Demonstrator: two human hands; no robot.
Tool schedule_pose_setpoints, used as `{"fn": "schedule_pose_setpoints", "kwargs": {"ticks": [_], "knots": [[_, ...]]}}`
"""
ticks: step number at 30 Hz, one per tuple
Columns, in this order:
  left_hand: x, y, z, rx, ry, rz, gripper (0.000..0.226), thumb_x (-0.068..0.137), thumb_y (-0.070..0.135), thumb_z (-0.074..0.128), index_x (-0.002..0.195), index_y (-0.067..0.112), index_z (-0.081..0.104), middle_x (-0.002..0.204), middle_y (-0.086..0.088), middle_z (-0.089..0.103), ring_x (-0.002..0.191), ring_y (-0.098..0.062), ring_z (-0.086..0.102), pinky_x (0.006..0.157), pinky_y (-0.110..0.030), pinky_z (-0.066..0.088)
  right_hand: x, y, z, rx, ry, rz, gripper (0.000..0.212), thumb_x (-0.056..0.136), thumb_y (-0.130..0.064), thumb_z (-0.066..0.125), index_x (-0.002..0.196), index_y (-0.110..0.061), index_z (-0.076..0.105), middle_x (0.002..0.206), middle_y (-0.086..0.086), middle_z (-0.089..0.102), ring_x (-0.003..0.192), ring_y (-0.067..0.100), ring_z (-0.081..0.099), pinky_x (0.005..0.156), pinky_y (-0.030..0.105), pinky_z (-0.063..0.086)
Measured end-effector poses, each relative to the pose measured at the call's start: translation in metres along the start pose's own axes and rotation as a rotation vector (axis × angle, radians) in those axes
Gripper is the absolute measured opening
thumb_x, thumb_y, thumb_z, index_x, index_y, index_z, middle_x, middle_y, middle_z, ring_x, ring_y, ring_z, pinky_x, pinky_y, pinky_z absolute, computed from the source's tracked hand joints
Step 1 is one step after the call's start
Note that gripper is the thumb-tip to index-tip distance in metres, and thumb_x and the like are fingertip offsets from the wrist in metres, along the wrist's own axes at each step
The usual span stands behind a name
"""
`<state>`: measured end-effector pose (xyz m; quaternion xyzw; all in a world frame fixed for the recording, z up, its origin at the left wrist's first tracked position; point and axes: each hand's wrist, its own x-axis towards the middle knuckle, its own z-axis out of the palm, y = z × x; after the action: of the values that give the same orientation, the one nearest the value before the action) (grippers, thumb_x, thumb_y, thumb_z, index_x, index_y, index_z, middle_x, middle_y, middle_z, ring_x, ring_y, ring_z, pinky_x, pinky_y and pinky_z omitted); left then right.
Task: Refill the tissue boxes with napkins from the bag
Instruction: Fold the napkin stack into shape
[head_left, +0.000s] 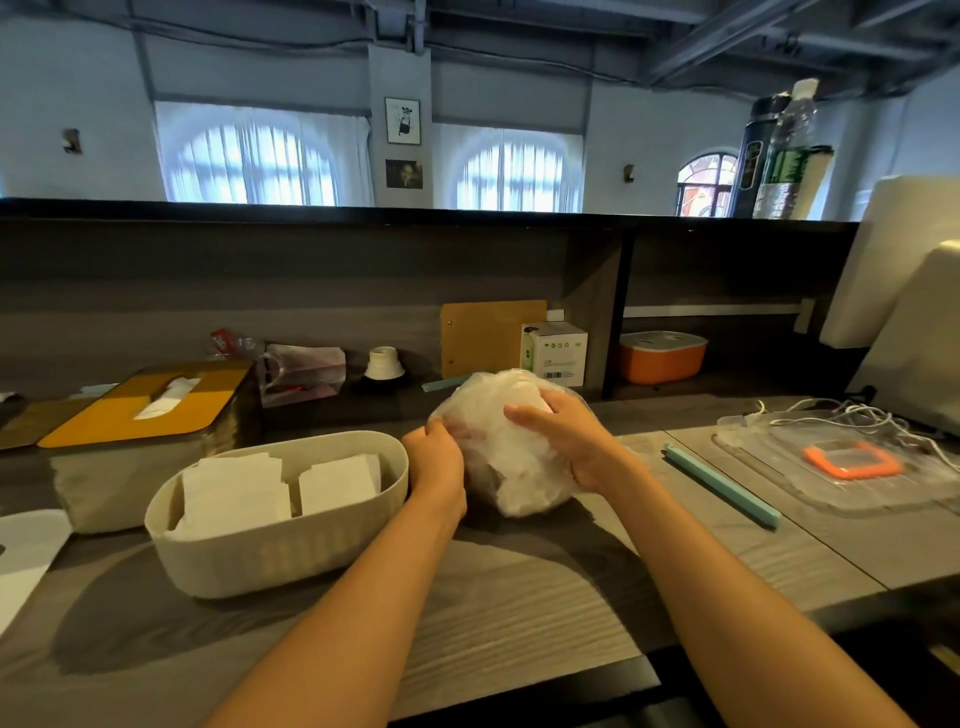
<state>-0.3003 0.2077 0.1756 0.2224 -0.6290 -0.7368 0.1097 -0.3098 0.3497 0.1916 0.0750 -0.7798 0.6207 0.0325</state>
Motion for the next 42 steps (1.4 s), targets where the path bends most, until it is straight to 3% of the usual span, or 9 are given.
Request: {"fn": "schedule_pose_setpoints", "kwargs": {"ticks": [6, 12, 16, 20, 23, 30, 33, 38, 42], "knots": [[0.001, 0.001, -0.001, -0.317, -0.061, -0.206, 0.025, 0.105, 0.026, 0.046, 0.117, 0.014, 0.065, 0.103, -0.010, 0.067, 0.093, -0.026, 0.067, 0.078, -0.036, 0.057, -0.006, -0.003, -0.009, 0.292, -0.054, 0.027, 0.033, 0.087, -0.034, 0.069, 0.117, -0.021, 0.061, 0.116, 0.009, 0.065, 0.105, 0.029, 0.065, 0.086, 0.045, 0.057], [-0.002, 0.005, -0.002, -0.509, -0.126, -0.186, 0.028, 0.104, 0.031, 0.046, 0.124, 0.018, 0.061, 0.106, -0.009, 0.069, 0.094, -0.021, 0.069, 0.072, -0.030, 0.057, -0.005, -0.005, -0.018, 0.537, 0.239, -0.231, 0.024, 0.088, -0.027, 0.068, 0.110, -0.018, 0.064, 0.109, 0.012, 0.067, 0.097, 0.031, 0.068, 0.081, 0.049, 0.059], [0.004, 0.003, 0.001, -0.429, -0.199, 0.046, 0.037, 0.103, 0.029, 0.047, 0.137, 0.017, 0.053, 0.130, -0.009, 0.061, 0.112, -0.023, 0.061, 0.091, -0.035, 0.054, -0.001, -0.003, -0.025, 0.643, 0.312, -0.104, 0.025, 0.091, -0.032, 0.065, 0.113, -0.022, 0.060, 0.114, 0.012, 0.065, 0.100, 0.030, 0.067, 0.083, 0.049, 0.058], [-0.003, 0.002, 0.005, 0.041, -0.182, 0.402, 0.054, 0.106, 0.035, 0.039, 0.155, 0.019, 0.025, 0.155, -0.003, 0.032, 0.138, -0.021, 0.036, 0.108, -0.033, 0.033, -0.004, -0.005, -0.032, 0.880, 0.209, -0.120, 0.040, 0.091, -0.041, 0.062, 0.124, -0.019, 0.058, 0.105, 0.009, 0.069, 0.092, 0.023, 0.070, 0.081, 0.045, 0.058], [-0.008, -0.002, 0.007, 0.448, -0.062, 0.708, 0.061, 0.105, 0.039, 0.037, 0.158, 0.017, 0.017, 0.166, -0.004, 0.007, 0.152, -0.024, 0.010, 0.122, -0.043, 0.020, 0.000, -0.002, -0.026, 0.688, 0.295, -0.014, 0.037, 0.092, -0.036, 0.065, 0.122, -0.016, 0.058, 0.107, 0.010, 0.069, 0.095, 0.026, 0.069, 0.076, 0.043, 0.059], [-0.028, 0.007, 0.008, 0.559, 0.164, 1.262, 0.051, 0.097, 0.041, 0.032, 0.126, 0.012, 0.063, 0.139, -0.010, 0.054, 0.126, -0.024, 0.046, 0.103, -0.043, 0.035, 0.007, 0.014, -0.004, 0.254, 0.324, 0.269, 0.036, 0.093, -0.029, 0.065, 0.121, -0.008, 0.058, 0.089, 0.002, 0.058, 0.080, 0.018, 0.055, 0.070, 0.033, 0.049], [-0.035, 0.003, 0.009, 0.460, -0.096, 1.414, 0.040, 0.098, 0.031, 0.035, 0.116, 0.009, 0.065, 0.117, -0.007, 0.063, 0.108, -0.009, 0.051, 0.092, -0.022, 0.039, 0.006, 0.013, -0.004, 0.378, 0.342, 0.275, 0.035, 0.093, -0.031, 0.064, 0.120, -0.009, 0.059, 0.094, 0.004, 0.060, 0.085, 0.021, 0.056, 0.071, 0.036, 0.048], [-0.035, -0.005, 0.019, 0.222, -0.263, 0.895, 0.029, 0.105, 0.026, 0.043, 0.082, 0.018, 0.058, 0.076, 0.003, 0.059, 0.071, -0.005, 0.055, 0.069, -0.026, 0.049, 0.003, 0.008, -0.015, 0.612, 0.395, 0.064, 0.033, 0.092, -0.031, 0.065, 0.119, -0.011, 0.061, 0.107, 0.012, 0.068, 0.098, 0.028, 0.067, 0.076, 0.042, 0.058], [-0.028, -0.001, 0.020, -0.097, -0.420, 0.146, 0.050, 0.101, 0.056, 0.035, 0.100, 0.015, 0.063, 0.098, -0.006, 0.066, 0.097, -0.023, 0.063, 0.086, -0.040, 0.052, -0.002, 0.002, -0.021, 0.891, 0.202, -0.004, 0.037, 0.093, -0.039, 0.061, 0.122, -0.014, 0.060, 0.099, 0.011, 0.070, 0.086, 0.024, 0.070, 0.073, 0.041, 0.059]]}}
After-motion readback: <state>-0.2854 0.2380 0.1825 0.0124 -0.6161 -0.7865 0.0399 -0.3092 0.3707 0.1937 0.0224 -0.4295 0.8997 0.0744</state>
